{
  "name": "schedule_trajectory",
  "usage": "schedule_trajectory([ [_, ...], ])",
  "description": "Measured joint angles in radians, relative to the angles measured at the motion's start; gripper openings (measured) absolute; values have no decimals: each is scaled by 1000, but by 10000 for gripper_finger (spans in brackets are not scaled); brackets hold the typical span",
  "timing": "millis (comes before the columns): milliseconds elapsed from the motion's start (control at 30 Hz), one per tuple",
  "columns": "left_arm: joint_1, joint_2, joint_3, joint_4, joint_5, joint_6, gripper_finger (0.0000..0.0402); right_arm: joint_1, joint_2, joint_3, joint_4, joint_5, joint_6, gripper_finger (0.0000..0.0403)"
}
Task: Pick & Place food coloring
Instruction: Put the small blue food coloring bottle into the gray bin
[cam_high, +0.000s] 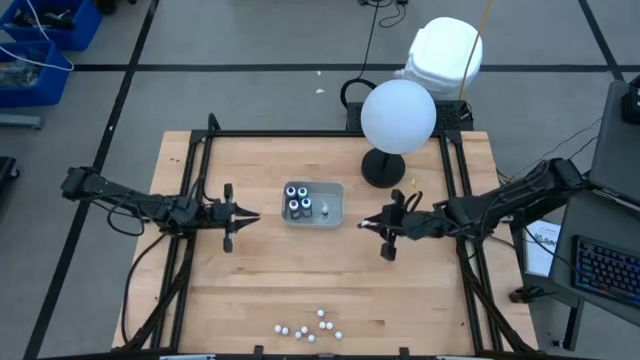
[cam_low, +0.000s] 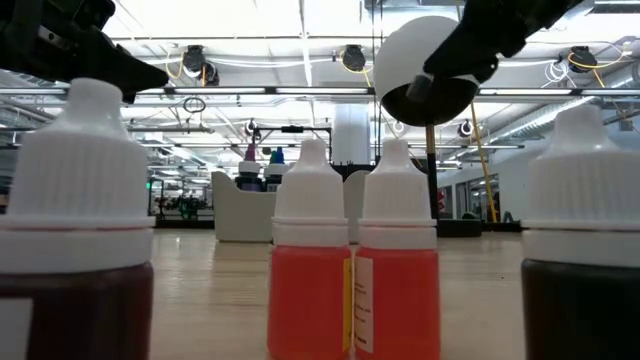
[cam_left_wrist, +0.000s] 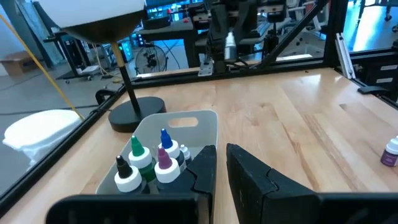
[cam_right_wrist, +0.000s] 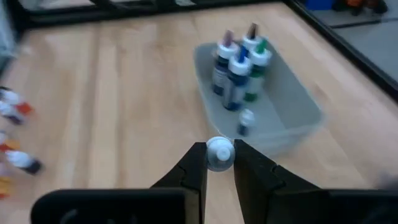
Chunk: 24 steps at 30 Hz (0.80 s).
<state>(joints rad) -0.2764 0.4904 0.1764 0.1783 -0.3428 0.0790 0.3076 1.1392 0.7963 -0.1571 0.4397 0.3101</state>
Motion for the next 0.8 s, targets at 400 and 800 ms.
schedule_trajectory([
  [400,0,0,0,10,0,51,47,-218,252,168,118,-209,-265,47],
  [800,1,0,1,18,-8,51,47,-413,473,310,113,-392,-397,47],
])
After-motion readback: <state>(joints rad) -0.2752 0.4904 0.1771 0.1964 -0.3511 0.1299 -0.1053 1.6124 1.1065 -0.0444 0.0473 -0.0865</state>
